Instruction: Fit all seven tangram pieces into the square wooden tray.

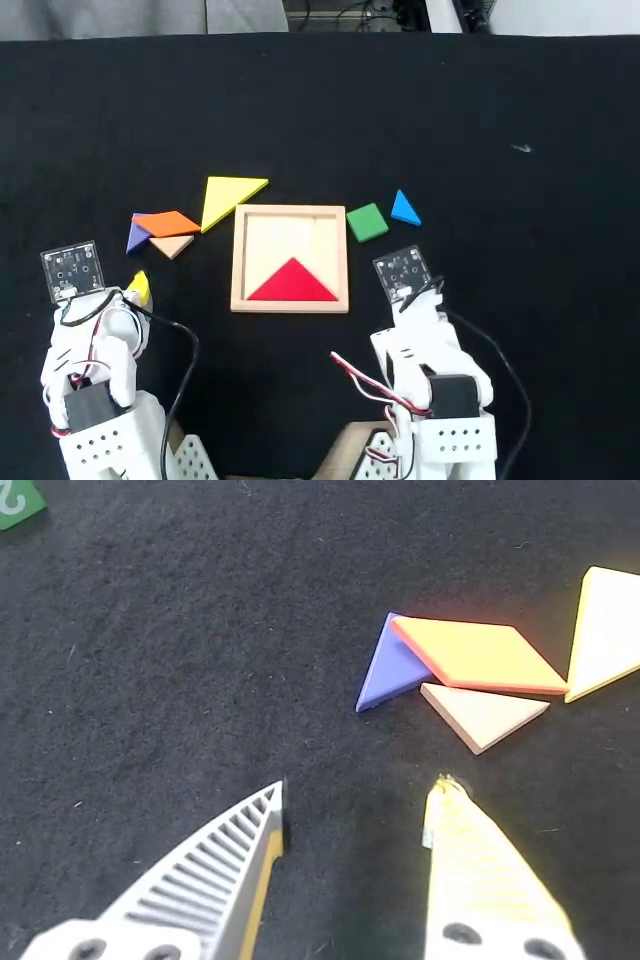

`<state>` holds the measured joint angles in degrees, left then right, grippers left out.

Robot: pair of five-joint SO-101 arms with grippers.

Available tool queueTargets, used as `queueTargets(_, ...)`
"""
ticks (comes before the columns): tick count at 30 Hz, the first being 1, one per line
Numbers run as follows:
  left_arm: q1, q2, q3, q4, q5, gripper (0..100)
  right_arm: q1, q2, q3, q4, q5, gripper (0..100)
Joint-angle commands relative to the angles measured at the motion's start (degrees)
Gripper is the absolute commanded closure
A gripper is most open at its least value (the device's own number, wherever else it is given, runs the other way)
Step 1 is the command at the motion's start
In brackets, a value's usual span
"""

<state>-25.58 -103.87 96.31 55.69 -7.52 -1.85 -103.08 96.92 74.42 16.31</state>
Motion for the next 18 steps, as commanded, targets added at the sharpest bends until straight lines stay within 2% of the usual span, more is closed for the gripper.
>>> queueTargets(1,0.9,-0.5,0.8,-1.2,0.3,76,0.7,-5.2,-0.4,0.3,-0.3,98.7)
queueTargets(8,2.2,-0.5,0.1,-1.1,4.0,76,0.7,-5.2,-0.4,0.3,-0.3,98.7)
queueTargets(18,4.1,-0.4,0.1,-0.9,3.9,77,0.5,-5.2,-0.4,0.3,-0.3,98.7)
